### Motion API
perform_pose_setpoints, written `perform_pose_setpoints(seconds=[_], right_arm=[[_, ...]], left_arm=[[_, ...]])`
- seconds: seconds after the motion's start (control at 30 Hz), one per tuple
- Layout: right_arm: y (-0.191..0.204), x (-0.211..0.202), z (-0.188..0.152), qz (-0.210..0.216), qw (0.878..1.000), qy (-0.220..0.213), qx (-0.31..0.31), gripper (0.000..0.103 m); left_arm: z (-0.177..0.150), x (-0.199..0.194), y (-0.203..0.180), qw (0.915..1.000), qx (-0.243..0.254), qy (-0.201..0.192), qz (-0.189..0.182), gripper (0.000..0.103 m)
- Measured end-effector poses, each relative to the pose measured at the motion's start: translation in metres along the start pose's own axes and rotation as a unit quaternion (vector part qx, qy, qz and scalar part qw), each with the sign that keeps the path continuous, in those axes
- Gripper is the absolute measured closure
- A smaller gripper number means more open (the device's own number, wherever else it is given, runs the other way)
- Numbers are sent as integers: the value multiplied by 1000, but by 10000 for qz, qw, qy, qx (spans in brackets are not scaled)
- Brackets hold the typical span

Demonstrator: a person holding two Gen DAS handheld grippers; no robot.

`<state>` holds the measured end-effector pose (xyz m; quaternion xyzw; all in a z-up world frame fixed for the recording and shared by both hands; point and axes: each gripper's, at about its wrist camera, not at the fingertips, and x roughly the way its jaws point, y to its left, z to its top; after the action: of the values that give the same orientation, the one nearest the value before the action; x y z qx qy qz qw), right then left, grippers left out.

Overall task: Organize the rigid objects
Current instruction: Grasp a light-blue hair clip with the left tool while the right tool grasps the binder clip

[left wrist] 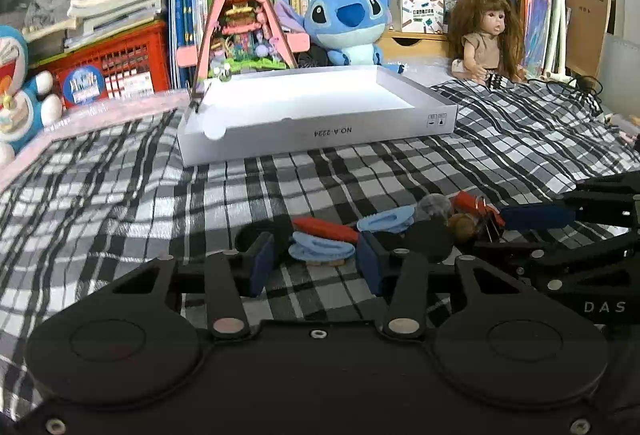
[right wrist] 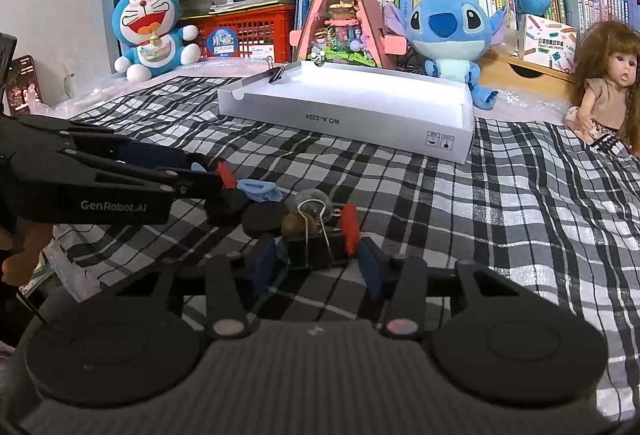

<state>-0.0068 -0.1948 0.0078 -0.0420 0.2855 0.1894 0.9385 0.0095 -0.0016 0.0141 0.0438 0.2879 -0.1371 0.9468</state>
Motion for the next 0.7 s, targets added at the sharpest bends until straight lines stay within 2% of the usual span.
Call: perform_pose_setpoints(seconds=[0.17,0.3,0.37,0.57,0.7], right_arm=[[-1,5,0,0,10000,17,68,52],[0,8,1,4,10000,21,51,48],[0,8,1,-22,10000,15,77,41],[-12,9,1,-572,9978,48,329,37],[-15,1,-1,-417,9986,-33,330,37]], left_arm=[[0,1,0,10000,-53,-22,-64,60],[1,3,-4,9999,-68,-45,-121,60],[1,5,-4,9999,-79,-67,-110,59],[-1,2,2,9998,-9,-60,202,60],[-4,-2,9,9999,-97,-37,118,60]])
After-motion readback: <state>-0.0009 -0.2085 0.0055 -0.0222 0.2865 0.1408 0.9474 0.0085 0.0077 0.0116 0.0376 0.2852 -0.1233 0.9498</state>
